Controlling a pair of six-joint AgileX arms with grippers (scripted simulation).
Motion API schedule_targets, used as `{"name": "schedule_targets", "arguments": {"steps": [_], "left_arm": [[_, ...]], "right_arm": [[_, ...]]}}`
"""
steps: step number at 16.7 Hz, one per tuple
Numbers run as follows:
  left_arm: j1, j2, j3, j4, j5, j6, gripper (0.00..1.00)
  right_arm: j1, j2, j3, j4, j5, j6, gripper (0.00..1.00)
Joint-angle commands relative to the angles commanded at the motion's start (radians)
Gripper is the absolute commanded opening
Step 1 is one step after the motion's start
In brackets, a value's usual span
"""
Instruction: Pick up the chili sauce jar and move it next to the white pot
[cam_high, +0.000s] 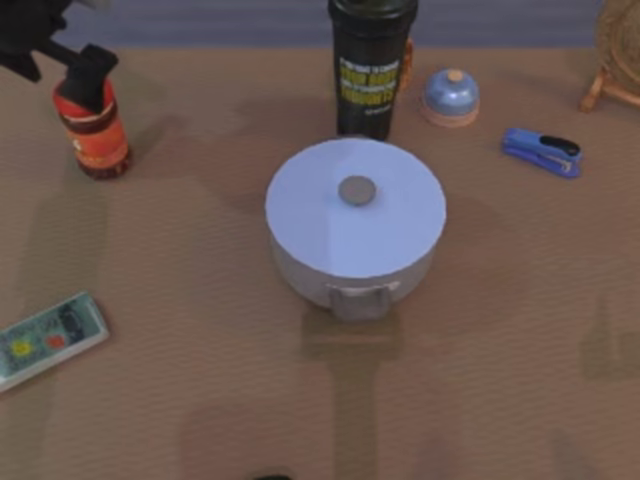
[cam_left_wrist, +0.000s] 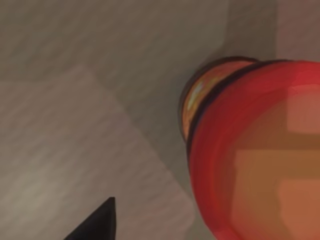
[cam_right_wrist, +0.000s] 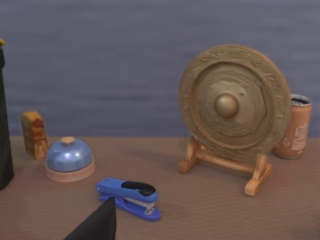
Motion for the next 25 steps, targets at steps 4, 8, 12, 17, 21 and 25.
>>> {"name": "schedule_targets", "arguments": {"steps": [4, 8, 12, 17, 21, 25], "left_arm": [[0.000, 0.057, 0.070, -0.029, 0.003, 0.014, 1.00], [0.000, 0.058, 0.067, -0.028, 0.002, 0.013, 1.00], [-0.004, 0.045, -0.008, 0.037, 0.002, 0.010, 1.00], [-0.010, 0.022, -0.184, 0.186, 0.001, 0.004, 1.00], [-0.011, 0.020, -0.200, 0.202, 0.001, 0.003, 1.00], [-0.011, 0.020, -0.200, 0.202, 0.001, 0.003, 0.77]], "right_arm": [[0.000, 0.000, 0.000, 0.000, 0.000, 0.000, 1.00], [0.000, 0.000, 0.000, 0.000, 0.000, 0.000, 1.00], [0.000, 0.000, 0.000, 0.000, 0.000, 0.000, 1.00], [0.000, 0.000, 0.000, 0.000, 0.000, 0.000, 1.00], [0.000, 0.000, 0.000, 0.000, 0.000, 0.000, 1.00], [0.000, 0.000, 0.000, 0.000, 0.000, 0.000, 1.00]]}}
